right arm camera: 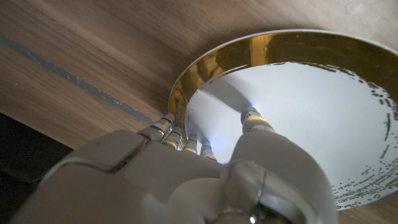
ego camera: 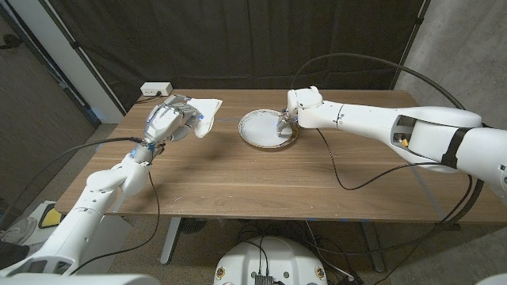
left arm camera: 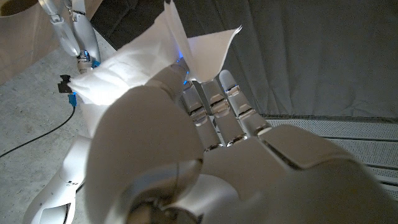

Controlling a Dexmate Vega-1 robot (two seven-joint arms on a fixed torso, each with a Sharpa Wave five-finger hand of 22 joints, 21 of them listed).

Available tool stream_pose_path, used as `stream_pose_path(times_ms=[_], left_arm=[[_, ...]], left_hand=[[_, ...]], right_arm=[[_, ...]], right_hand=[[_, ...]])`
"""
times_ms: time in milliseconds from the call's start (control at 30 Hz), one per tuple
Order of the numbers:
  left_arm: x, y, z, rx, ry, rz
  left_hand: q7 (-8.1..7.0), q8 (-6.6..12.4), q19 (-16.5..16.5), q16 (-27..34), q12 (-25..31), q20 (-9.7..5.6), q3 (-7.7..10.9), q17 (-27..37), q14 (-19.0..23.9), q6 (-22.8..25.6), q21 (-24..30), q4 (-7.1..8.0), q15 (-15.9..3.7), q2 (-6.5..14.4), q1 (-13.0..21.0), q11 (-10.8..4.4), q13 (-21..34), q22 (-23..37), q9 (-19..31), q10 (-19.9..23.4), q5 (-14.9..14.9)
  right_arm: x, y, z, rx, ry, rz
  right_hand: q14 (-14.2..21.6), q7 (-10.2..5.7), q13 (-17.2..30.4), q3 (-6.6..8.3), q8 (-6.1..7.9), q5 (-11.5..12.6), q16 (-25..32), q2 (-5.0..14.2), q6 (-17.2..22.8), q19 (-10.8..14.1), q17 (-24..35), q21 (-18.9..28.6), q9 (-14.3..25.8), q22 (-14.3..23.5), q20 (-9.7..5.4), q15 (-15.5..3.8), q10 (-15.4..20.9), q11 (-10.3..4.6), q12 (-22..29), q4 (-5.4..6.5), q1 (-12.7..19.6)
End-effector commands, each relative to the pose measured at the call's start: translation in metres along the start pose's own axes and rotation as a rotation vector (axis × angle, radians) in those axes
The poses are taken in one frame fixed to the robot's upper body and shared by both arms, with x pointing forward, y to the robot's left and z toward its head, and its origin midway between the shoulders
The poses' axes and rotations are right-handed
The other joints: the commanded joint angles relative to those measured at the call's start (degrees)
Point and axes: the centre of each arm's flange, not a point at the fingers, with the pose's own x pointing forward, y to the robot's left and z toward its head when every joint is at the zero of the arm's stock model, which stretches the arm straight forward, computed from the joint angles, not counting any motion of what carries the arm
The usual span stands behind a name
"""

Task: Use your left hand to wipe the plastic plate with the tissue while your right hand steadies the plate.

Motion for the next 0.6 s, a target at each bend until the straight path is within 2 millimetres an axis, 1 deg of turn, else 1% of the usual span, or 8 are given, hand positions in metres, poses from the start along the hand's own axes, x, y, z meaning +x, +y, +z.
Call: stream_pose_path(times_ms=[33, 267, 600], left_arm=[[0.056, -0.011, -0.008, -0.005, -0.048, 0.045], [0.085, -0.017, -0.007, -0.012, -0.076, 0.051], [0.119, -0.036, 0.000, 0.020, -0.110, -0.013]], left_hand=[[1.12, -0.28, -0.38, -0.71, 1.74, -0.18, -0.18, 0.10, 0.46, 1.38, 0.38, 0.13, -6.65, 0.08, 0.58, -3.47, 5.21, 0.11, 0.05, 3.77, 0.28], [1.13, -0.36, -0.56, -1.06, 1.67, -0.30, -0.42, 0.28, 0.51, 1.41, 0.68, 0.20, -6.69, 0.06, 0.79, -3.43, 5.20, 0.03, -0.01, 3.66, 0.33], [0.83, -0.43, -0.92, -1.52, 1.56, -0.63, -0.79, 0.55, 0.65, 1.60, 1.08, 0.26, -6.77, -0.01, 1.08, -3.34, 5.19, -0.08, -0.11, 3.56, 0.37]], right_arm=[[0.001, -0.002, -0.002, -0.002, -0.006, 0.002], [0.003, -0.003, -0.002, -0.005, -0.011, 0.005], [0.002, -0.002, -0.001, -0.011, -0.011, 0.007]], right_hand=[[-0.18, -0.05, 0.19, -0.07, 0.22, 0.59, 0.07, 0.12, 0.30, -0.13, 0.21, 0.58, 0.28, 0.23, -5.02, -1.04, 0.05, -0.11, 0.20, 0.06, -0.31], [-0.20, -0.06, 0.19, -0.15, 0.21, 0.62, 0.07, 0.11, 0.30, -0.18, 0.21, 0.59, 0.28, 0.23, -4.99, -1.04, -0.01, -0.06, 0.17, 0.09, -0.34], [-0.21, -0.05, 0.19, -0.26, 0.21, 0.67, 0.08, 0.08, 0.36, -0.21, 0.21, 0.60, 0.28, 0.23, -4.99, -1.05, -0.02, -0.06, 0.17, 0.12, -0.38]])
